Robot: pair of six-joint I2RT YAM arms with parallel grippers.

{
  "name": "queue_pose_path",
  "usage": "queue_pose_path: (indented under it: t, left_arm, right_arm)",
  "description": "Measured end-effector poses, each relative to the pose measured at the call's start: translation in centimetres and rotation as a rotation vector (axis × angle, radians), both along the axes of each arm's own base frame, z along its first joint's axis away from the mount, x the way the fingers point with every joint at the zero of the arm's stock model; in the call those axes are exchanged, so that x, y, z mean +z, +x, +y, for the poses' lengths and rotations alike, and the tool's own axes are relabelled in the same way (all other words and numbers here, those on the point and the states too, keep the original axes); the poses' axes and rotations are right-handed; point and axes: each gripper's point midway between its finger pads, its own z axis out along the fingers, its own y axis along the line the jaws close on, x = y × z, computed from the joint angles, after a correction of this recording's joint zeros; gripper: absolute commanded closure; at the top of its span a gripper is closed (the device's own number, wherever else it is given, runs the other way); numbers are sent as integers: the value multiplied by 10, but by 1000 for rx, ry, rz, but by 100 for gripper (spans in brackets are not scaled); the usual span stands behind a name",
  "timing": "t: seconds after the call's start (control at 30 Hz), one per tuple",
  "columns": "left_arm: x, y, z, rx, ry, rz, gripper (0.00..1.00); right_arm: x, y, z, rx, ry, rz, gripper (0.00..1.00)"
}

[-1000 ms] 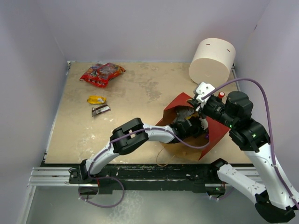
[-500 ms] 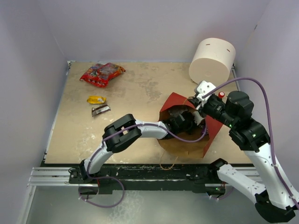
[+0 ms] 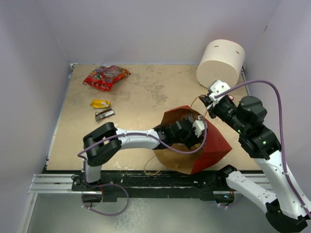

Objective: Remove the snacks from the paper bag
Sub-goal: Take out the snack from the paper bag, then place the snack at the center of the board.

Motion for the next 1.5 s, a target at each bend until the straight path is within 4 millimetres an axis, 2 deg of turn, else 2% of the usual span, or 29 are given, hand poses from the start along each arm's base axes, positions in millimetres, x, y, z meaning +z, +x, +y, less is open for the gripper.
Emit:
queue_pose_path:
  t: [0.17,0.33,0.43,0.67,0.77,0.87,0.97,1.03,1.13,1.27,1.4,1.5]
  left_arm:
    - [7,-32,32,-27,49,60,100]
    - [41,-47,62,-20,8,67,100]
    - [56,-49,69,-6,-17,67,100]
    - [48,-44,74,34,41,82,100]
    - [56,-41,77,57,63,78,100]
    - [86,-36,82,78,48,64,100]
    - [132,-31,93,107,-19,39,100]
    - [167,-17,112,163,-83,32,100]
    - [216,13,151,284,-171,21,100]
    - [252,44,199,431,-196,18,100]
    - [266,81,240,558,-168,58,100]
    - [258,115,285,718,-149,99,100]
  right_arm:
    - [-10,1,-6,-31,-5,5,100]
    - [-16,-2,-12,-55,-2,-4,100]
    - [-12,-7,-11,-36,6,-19,100]
    - [-5,-13,-8,10,-19,-59,100]
    - [-3,-12,-9,15,-56,-76,100]
    - [-4,-11,-11,20,-100,-91,100]
    - [-5,-9,-14,13,-141,-109,100]
    - [-6,-5,-18,-7,-173,-122,100]
    - [-6,1,-23,-32,-215,-135,100]
    - [-6,13,-32,-98,-254,-135,100]
    - [2,24,-39,-157,-287,-144,100]
    - [-1,30,-42,-179,-320,-141,100]
